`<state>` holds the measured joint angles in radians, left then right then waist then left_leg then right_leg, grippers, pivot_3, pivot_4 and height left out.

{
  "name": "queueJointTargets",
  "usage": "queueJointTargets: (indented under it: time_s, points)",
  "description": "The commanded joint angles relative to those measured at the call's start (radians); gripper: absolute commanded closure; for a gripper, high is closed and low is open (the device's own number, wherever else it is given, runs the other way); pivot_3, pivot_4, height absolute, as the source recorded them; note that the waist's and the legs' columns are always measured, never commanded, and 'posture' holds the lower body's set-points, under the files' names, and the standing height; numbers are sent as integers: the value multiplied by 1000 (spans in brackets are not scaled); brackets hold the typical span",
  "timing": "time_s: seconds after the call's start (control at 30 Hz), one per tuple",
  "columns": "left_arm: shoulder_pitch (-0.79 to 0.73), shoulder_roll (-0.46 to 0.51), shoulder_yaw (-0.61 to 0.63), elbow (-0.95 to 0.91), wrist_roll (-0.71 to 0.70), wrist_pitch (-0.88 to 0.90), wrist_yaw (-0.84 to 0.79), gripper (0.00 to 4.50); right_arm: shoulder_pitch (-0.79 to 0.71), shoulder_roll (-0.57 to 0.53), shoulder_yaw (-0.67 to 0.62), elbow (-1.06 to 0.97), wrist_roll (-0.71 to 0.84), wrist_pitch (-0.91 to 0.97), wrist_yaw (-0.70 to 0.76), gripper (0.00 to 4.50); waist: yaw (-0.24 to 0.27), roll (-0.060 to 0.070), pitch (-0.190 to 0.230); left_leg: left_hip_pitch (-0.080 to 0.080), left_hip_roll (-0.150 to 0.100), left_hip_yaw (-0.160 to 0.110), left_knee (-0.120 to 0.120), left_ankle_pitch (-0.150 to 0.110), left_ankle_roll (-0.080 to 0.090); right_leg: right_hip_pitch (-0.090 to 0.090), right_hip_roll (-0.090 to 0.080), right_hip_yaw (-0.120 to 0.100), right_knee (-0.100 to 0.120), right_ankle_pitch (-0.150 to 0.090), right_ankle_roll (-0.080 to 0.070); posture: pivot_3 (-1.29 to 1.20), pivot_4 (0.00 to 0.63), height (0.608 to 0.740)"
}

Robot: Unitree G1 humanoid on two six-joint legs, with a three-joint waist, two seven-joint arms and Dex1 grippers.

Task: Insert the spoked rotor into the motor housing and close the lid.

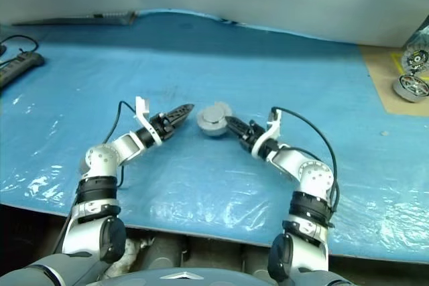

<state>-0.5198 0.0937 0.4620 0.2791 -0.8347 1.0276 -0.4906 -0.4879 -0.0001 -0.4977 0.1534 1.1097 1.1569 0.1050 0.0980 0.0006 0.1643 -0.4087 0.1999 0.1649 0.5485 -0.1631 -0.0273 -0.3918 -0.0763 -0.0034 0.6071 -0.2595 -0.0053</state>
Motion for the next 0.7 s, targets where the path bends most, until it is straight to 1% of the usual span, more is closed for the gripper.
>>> queueJointTargets:
  time_s: [0.03,0.2,0.33,0.7]
  points:
    - [20,-25,21,-76,-78,38,47,0,-69,-8,21,30,6,-54,61,3393,1,0,0,-1,0,-1,1,0,0,0,0,-1,0,0,0,0,150,740]
    - [37,-72,44,-106,-155,42,92,0,-117,-17,48,78,-8,-78,97,3393,1,0,0,-5,0,-6,7,0,0,0,0,-5,2,0,0,0,150,740]
    - [36,-95,38,-92,-175,26,119,0,-125,-9,63,76,-2,-69,108,3393,1,0,0,-5,1,-10,10,0,0,2,0,-8,3,0,0,0,150,740]
    - [-2,-114,63,5,-243,-36,95,0,-101,8,70,26,38,-21,88,3393,2,0,0,-9,1,-15,14,0,0,3,0,-12,4,0,1,0,150,740]
